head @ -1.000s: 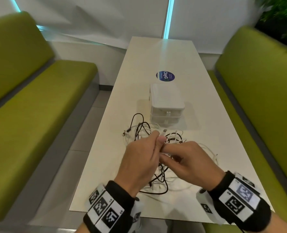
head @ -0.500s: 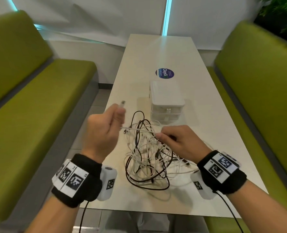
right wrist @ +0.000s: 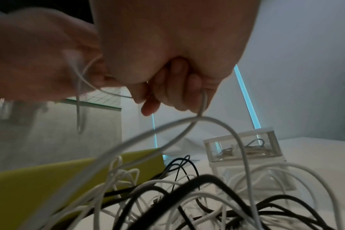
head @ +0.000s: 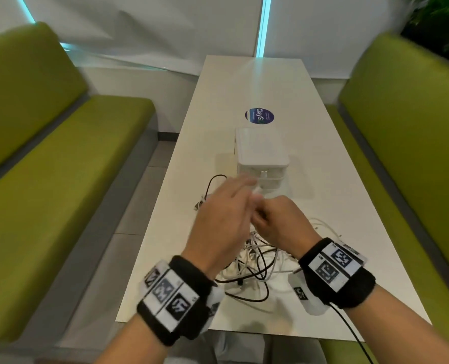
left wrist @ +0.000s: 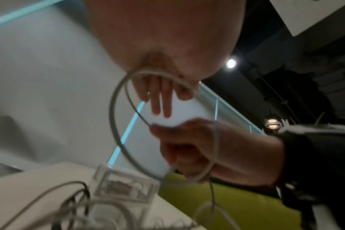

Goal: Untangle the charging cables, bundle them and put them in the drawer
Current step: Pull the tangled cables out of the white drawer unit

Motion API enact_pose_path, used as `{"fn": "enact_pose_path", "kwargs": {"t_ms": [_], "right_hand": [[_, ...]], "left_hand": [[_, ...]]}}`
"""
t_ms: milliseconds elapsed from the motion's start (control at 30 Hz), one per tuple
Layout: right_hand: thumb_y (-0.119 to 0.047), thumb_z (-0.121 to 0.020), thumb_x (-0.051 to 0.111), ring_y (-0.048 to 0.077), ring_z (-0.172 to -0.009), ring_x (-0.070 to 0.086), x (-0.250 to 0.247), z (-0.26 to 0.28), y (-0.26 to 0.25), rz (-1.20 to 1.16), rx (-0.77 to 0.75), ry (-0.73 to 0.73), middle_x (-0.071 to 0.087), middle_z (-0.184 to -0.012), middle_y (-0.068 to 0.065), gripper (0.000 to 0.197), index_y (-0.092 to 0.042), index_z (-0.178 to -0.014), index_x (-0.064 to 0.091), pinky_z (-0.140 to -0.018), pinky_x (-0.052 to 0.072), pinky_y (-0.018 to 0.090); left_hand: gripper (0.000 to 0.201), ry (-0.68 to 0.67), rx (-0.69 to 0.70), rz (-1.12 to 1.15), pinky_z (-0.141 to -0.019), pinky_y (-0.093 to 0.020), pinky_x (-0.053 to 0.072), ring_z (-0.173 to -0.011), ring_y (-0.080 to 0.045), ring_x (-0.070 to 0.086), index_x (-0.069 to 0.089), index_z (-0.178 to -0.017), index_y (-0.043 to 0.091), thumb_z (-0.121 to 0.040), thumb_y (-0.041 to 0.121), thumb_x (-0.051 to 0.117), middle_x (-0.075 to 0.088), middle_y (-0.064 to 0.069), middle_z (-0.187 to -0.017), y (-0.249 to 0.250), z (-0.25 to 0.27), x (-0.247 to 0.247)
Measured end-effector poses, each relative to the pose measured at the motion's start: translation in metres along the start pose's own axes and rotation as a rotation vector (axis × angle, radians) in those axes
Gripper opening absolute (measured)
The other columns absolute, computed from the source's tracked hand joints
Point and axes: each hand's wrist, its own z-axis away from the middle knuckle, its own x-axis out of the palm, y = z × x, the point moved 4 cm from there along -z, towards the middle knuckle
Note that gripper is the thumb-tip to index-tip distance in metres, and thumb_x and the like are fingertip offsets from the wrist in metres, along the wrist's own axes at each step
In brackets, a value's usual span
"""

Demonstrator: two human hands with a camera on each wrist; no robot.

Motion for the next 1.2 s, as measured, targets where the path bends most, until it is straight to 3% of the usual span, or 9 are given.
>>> {"fn": "enact_pose_path", "kwargs": {"t_ms": [133, 267, 467, 633, 767, 933, 1000, 1067, 1200], "right_hand": [[-0.023, -0.092, 0.057, 0.006, -0.041, 0.039, -0.01, 0.014, 0.004, -0.084, -0.037, 0.041, 0.04, -0.045, -0.015, 0.046, -0.037, -0.053, 0.035, -0.046, 0.026, 0.023], [-0.036, -0.092, 0.058, 0.012, -0.046, 0.041, -0.01, 0.018, 0.016, -0.345, -0.022, 0.048, 0.051, -0.05, -0.002, 0.036, -0.022, -0.059, 0.053, -0.05, 0.033, 0.027], [-0.054, -0.091, 0.05, 0.006, -0.049, 0.031, -0.001, 0.014, 0.023, -0.414, -0.062, -0.011, 0.034, -0.051, -0.009, 0.048, -0.022, -0.057, 0.038, -0.05, 0.025, 0.02], [-0.07, -0.083, 0.036, 0.009, -0.049, 0.037, 0.008, -0.013, 0.021, -0.425, 0.009, -0.089, 0.061, -0.067, 0.014, 0.071, -0.004, -0.065, 0.054, -0.049, 0.03, 0.017], [-0.065, -0.089, 0.041, 0.009, -0.043, 0.022, -0.007, -0.019, 0.027, -0.384, 0.098, 0.059, 0.031, -0.049, -0.002, 0.061, -0.017, -0.052, 0.032, -0.049, 0.021, 0.027], [-0.05, -0.1, 0.039, 0.01, -0.038, 0.033, -0.031, -0.028, 0.004, 0.053, -0.045, 0.111, 0.037, -0.042, -0.003, 0.06, -0.014, -0.052, 0.042, -0.045, 0.022, 0.028], [-0.041, -0.097, 0.044, 0.012, -0.038, 0.039, -0.048, -0.03, -0.014, 0.11, -0.129, 0.163, 0.041, -0.042, -0.004, 0.049, -0.019, -0.053, 0.041, -0.044, 0.026, 0.028], [-0.034, -0.086, 0.048, 0.019, -0.045, 0.052, -0.065, -0.031, -0.024, 0.086, -0.188, 0.197, 0.056, -0.049, -0.001, 0.033, -0.016, -0.058, 0.05, -0.047, 0.038, 0.03], [-0.047, -0.084, 0.051, 0.017, -0.053, 0.055, -0.068, -0.027, -0.021, -0.122, -0.207, 0.148, 0.063, -0.059, 0.001, 0.042, -0.01, -0.072, 0.067, -0.053, 0.045, 0.035]], "left_hand": [[0.029, -0.011, -0.05, -0.202, -0.05, -0.026, 0.025, -0.048, -0.012, 0.038, 0.036, -0.079, 0.03, -0.106, 0.036, 0.027, 0.038, 0.011, -0.053, 0.004, -0.009, 0.028], [0.029, 0.104, 0.054, -0.185, -0.041, -0.019, 0.014, -0.038, -0.007, 0.027, 0.045, -0.082, 0.024, -0.104, 0.035, 0.03, 0.03, 0.013, -0.046, 0.003, -0.013, 0.019], [0.047, 0.408, 0.094, 0.086, -0.034, -0.021, 0.026, -0.034, -0.012, 0.037, 0.051, -0.08, 0.012, -0.104, 0.041, 0.022, 0.038, 0.006, -0.049, -0.007, -0.019, -0.026], [0.051, 0.425, 0.084, 0.156, -0.038, -0.029, 0.034, -0.038, -0.019, 0.043, 0.051, -0.073, 0.008, -0.104, 0.04, 0.025, 0.047, -0.001, -0.051, 0.005, -0.015, -0.03], [0.047, 0.154, -0.321, -0.035, -0.067, -0.031, 0.04, -0.076, -0.019, 0.062, 0.052, -0.077, 0.013, -0.104, 0.042, 0.026, 0.064, 0.001, -0.082, -0.034, -0.029, -0.021], [0.034, 0.173, -0.024, 0.059, -0.103, -0.023, 0.035, -0.127, -0.009, 0.048, 0.048, -0.076, 0.023, -0.105, 0.03, 0.033, 0.058, 0.001, -0.133, -0.006, -0.035, -0.028], [0.031, 0.114, 0.054, 0.065, -0.092, -0.027, 0.046, -0.105, -0.009, 0.06, 0.057, -0.086, 0.022, -0.105, 0.028, 0.033, 0.067, 0.003, -0.107, 0.009, -0.04, -0.019], [0.031, 0.142, 0.031, 0.032, -0.053, -0.023, 0.038, -0.058, -0.006, 0.049, 0.048, -0.082, 0.022, -0.105, 0.035, 0.031, 0.052, 0.011, -0.065, 0.012, -0.047, -0.015], [0.029, 0.258, 0.068, -0.025, -0.043, -0.022, 0.021, -0.041, -0.006, 0.031, 0.04, -0.079, 0.024, -0.103, 0.038, 0.031, 0.031, 0.013, -0.05, 0.012, -0.048, -0.016]]}}
